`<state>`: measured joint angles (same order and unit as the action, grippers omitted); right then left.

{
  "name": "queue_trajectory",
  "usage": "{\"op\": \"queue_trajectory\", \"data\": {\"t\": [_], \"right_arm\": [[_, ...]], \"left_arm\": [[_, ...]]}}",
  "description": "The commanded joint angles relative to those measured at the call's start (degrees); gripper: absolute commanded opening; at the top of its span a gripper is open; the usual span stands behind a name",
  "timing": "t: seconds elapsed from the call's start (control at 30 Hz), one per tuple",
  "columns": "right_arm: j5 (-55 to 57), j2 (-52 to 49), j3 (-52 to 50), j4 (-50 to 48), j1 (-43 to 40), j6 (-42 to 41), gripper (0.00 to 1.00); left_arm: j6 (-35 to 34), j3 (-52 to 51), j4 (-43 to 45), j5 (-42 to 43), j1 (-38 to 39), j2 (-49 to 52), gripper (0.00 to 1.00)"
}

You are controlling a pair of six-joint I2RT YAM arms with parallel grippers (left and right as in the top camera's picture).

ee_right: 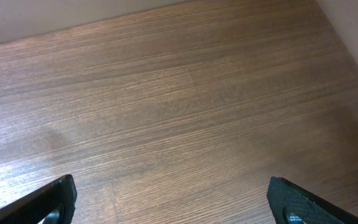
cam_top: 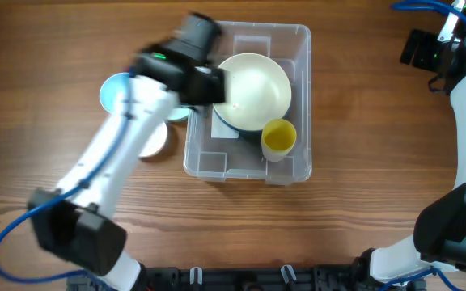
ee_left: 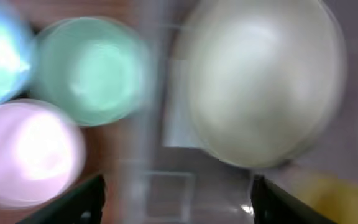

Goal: Pack container
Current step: 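Release the yellow cup and move the left gripper to the pink bowl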

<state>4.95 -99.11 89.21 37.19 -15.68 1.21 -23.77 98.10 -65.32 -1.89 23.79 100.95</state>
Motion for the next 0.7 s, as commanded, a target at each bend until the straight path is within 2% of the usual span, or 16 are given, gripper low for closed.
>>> {"op": "queue_trajectory", "data": {"t": [0.0,0.17,0.27,0.33,0.67], "right_arm": [[-0.1,-0.1,-0.6,-0.1,0.3,0.1,1.0],[-0.1,-0.1,-0.6,-0.1,0.3,0.2,1.0],[-0.1,-0.1,-0.6,-0.1,0.3,0.2,1.0],[-0.1,-0.1,-0.6,-0.1,0.3,0.2,1.0],[-0.1,-0.1,-0.6,-0.1,0.3,0.2,1.0]], "left_arm": [[-6.7,0.2,-4.5,-1.9,-12.5,-3.2,0.76],[-6.4,-0.5,-10.0,-1.4,-24.4,-0.2,0.71],[-2.3,-3.8,-10.0,1.4,-28.0,1.7,0.7],[0.2,-6.6,-9.6,2.5,-29.2,2.7,0.65],[2.4,-19.1,1.5,2.3,-29.8,3.2,0.68]]}}
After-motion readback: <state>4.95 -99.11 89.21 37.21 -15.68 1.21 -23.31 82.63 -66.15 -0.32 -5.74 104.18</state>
